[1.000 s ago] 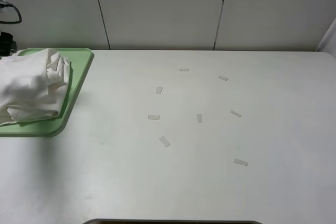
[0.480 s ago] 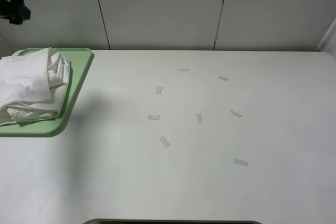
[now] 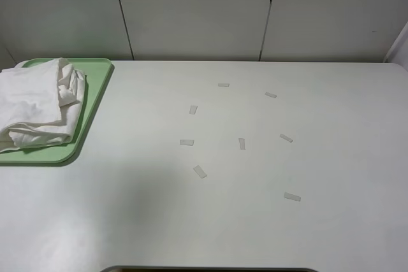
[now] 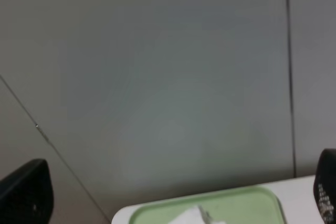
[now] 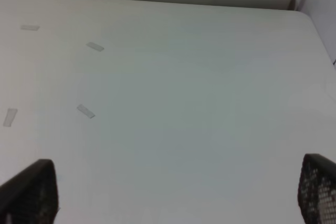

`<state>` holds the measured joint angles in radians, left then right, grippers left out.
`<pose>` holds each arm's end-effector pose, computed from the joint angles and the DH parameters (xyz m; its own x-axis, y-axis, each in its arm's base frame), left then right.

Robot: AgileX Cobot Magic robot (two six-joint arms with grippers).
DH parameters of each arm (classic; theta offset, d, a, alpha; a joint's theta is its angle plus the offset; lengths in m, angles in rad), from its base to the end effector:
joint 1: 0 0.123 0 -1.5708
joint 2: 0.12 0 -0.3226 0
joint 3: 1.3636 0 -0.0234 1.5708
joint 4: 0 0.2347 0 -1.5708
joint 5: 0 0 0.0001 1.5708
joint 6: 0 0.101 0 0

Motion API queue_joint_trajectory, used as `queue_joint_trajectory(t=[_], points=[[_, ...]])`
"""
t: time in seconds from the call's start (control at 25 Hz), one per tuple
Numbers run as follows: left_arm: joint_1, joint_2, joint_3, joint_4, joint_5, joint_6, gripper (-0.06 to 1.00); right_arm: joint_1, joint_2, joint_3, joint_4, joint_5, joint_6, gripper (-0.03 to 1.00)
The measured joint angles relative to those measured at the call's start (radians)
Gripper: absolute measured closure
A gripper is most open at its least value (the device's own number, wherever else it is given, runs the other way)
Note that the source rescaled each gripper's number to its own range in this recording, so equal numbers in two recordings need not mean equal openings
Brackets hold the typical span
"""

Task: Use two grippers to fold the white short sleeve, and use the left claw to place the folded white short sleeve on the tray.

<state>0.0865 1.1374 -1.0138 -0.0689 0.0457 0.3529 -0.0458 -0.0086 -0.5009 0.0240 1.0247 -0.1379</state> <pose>0.2357 0.0201 0.4364 -0.1017 0.2725 -0.9568 -0.0571 0.9586 0.2791 -0.0476 0.0043 0.2681 -0.4146 -0.1062 -0.9038 -0.0249 0.9941 -0.1054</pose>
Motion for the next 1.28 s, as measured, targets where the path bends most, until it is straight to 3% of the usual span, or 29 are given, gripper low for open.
queue_joint_trajectory(t=[0.08, 0.12, 0.16, 0.2, 0.24, 0.28, 0.56, 0.72, 0.84, 1.0, 1.04, 1.16, 1.28], points=[[0.0, -0.11, 0.0, 0.006, 0.113, 0.0, -0.06, 0.0, 0.0, 0.0, 0.0, 0.0, 0.0, -0.03], [0.0, -0.11, 0.0, 0.006, 0.113, 0.0, -0.06, 0.0, 0.0, 0.0, 0.0, 0.0, 0.0, -0.03], [0.0, -0.19, 0.0, 0.055, 0.181, -0.01, -0.06, 0.0, 0.0, 0.0, 0.0, 0.0, 0.0, -0.03], [0.0, -0.19, 0.0, 0.055, 0.181, -0.01, -0.06, 0.0, 0.0, 0.0, 0.0, 0.0, 0.0, -0.03], [0.0, -0.268, 0.0, 0.13, 0.238, -0.065, -0.06, 0.0, 0.0, 0.0, 0.0, 0.0, 0.0, -0.03], [0.0, -0.268, 0.0, 0.13, 0.238, -0.065, -0.06, 0.0, 0.0, 0.0, 0.0, 0.0, 0.0, -0.03], [0.0, -0.575, 0.0, 0.476, 0.461, -0.508, -0.06, 0.0, 0.0, 0.0, 0.0, 0.0, 0.0, -0.03], [0.0, -0.738, 0.011, 0.595, 0.603, -0.629, -0.06, 0.0, 0.0, 0.0, 0.0, 0.0, 0.0, -0.03], [0.0, -0.789, 0.021, 0.586, 0.64, -0.621, -0.06, 0.0, 0.0, 0.0, 0.0, 0.0, 0.0, -0.03], [0.0, -0.901, 0.06, 0.48, 0.699, -0.546, -0.05, 0.0, 0.0, 0.0, 0.0, 0.0, 0.0, -0.03], [0.0, -0.969, 0.095, 0.404, 0.753, -0.496, -0.04, 0.0, 0.0, 0.0, 0.0, 0.0, 0.0, -0.03], [-0.001, -1.038, 0.13, 0.356, 0.812, -0.457, -0.04, 0.0, 0.0, 0.0, 0.0, 0.0, 0.0, -0.03], [-0.021, -1.138, 0.188, 0.301, 0.939, -0.412, -0.04, 0.0, 0.0, 0.0, 0.0, 0.0, 0.0, -0.03]])
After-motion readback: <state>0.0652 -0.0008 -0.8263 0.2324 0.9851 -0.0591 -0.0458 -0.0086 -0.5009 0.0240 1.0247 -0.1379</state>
